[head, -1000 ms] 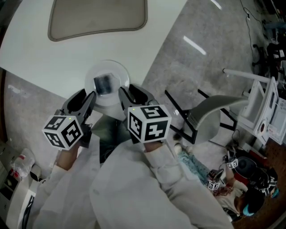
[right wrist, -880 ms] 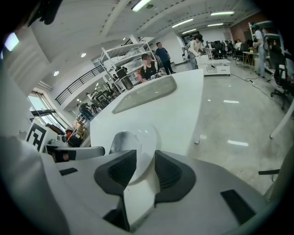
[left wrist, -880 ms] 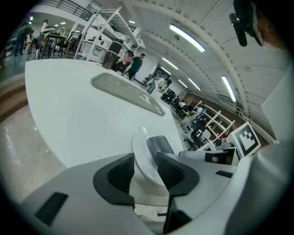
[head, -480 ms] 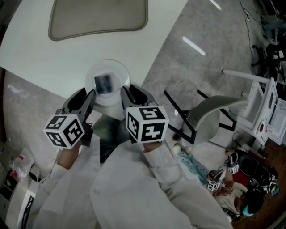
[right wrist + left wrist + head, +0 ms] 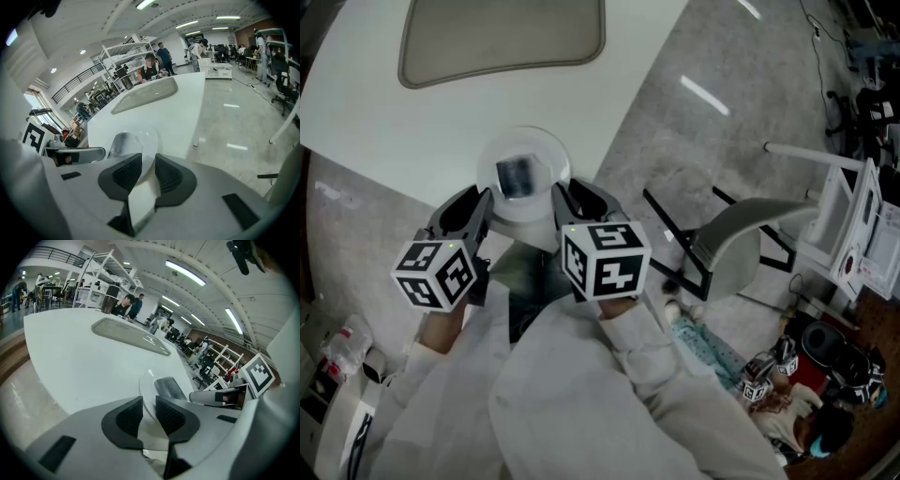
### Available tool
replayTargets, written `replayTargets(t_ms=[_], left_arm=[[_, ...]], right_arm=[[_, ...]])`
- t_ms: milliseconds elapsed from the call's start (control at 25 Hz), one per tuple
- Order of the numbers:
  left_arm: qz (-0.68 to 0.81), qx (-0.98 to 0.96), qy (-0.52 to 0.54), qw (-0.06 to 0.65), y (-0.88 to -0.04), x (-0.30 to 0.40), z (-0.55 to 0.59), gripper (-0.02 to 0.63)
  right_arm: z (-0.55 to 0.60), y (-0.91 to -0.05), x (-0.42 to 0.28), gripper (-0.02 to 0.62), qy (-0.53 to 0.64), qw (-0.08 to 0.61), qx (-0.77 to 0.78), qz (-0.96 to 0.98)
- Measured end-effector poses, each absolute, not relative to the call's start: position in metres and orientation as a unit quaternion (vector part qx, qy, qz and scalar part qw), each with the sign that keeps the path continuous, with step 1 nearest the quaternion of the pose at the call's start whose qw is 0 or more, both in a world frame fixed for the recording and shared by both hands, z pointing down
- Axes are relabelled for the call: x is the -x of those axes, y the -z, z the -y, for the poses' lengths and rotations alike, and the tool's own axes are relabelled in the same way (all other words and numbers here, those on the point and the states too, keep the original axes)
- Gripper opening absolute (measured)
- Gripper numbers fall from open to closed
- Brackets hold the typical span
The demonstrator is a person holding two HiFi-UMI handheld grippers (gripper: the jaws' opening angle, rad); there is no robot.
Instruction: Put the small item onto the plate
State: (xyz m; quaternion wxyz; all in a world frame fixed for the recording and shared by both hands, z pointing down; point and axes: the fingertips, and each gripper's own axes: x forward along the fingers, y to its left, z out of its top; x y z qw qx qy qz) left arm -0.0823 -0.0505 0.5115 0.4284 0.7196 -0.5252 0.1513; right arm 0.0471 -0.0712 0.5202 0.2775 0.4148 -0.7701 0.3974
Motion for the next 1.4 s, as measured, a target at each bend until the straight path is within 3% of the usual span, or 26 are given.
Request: replayTargets(t_ms=[1400], left_arm=[[0.573,-0.720,-0.126,0.371,-0.464,0.067,0.081,0.084]], right_arm=[[0.103,-0.479,-0.064,0.081,-0.384,0.247,-0.376,0.806]])
